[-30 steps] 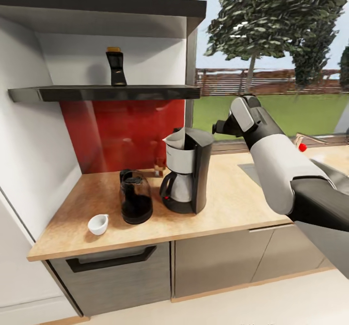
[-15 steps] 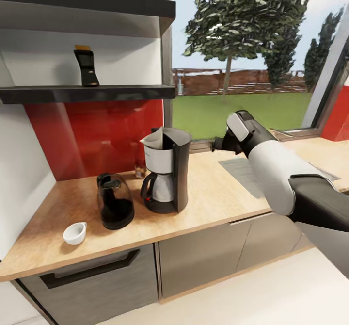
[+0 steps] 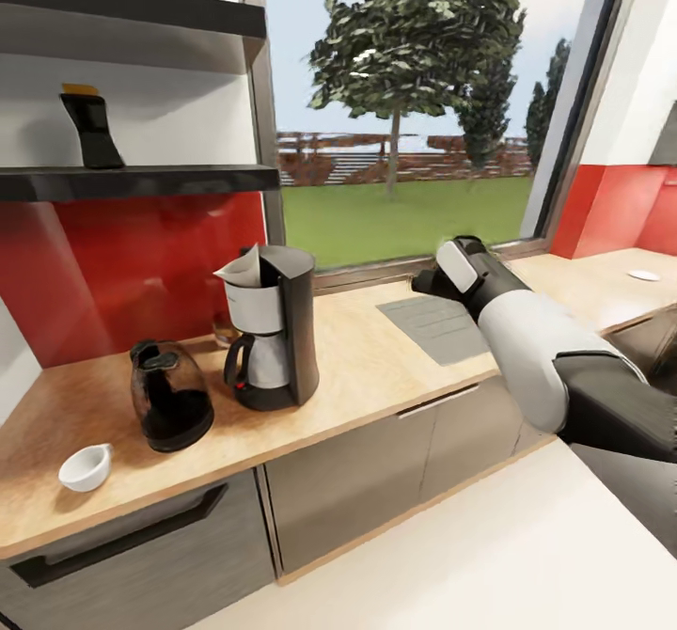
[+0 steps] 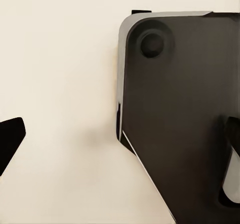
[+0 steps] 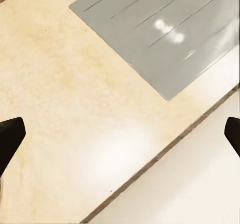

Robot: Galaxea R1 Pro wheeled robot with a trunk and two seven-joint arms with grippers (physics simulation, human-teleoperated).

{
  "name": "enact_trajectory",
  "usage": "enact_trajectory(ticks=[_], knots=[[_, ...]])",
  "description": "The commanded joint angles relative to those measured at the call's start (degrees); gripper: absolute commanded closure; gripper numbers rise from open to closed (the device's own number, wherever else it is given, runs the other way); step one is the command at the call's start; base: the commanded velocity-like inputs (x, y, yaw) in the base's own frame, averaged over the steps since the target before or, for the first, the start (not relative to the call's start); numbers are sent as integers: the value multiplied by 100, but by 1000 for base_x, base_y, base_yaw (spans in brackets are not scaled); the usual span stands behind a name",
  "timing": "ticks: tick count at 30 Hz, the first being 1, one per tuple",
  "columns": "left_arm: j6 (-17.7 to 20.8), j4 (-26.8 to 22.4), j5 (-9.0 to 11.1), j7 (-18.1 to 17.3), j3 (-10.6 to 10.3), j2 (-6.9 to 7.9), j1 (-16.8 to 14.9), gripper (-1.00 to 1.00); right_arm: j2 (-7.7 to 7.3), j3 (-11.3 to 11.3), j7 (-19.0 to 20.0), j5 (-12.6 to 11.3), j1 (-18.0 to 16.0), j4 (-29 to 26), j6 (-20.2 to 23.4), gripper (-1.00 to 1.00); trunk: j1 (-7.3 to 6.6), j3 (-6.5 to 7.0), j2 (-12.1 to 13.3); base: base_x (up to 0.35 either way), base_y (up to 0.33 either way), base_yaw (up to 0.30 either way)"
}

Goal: Set up a coffee station on the kitchen countertop: keep the coffee maker on the countertop, move the bottle of coffee from the kitchen shelf to the counter next to the coffee maker, place a paper coffee filter on top of the coffee maker, put the saucer next to the coffee maker with the coffee cup on the saucer, and place the electric kettle next to the coffee maker.

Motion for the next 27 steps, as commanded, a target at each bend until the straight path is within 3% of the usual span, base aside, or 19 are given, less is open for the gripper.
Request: enact_trajectory(ticks=[1, 10, 20, 27], knots=[[-18, -3, 53, -3, -28, 0, -2, -100, 6, 7, -47, -36, 69, -5, -253, -100, 3, -13, -14, -4, -3, -182], [-28, -112, 61, -6, -29, -1, -2, -100, 25, 22, -28, 3, 521, 88, -742, -100, 3, -13, -14, -1, -1, -41], [-33, -164, 61, -6, -27, -1, -2, -100, 29, 27, -29, 8, 617, 215, -916, -100, 3, -13, -14, 0, 0, 0], [-36, -166, 61, -6, -26, -1, -2, -100, 34, 40, -29, 14, 734, 356, -1412, -100, 3, -13, -14, 0, 0, 0]])
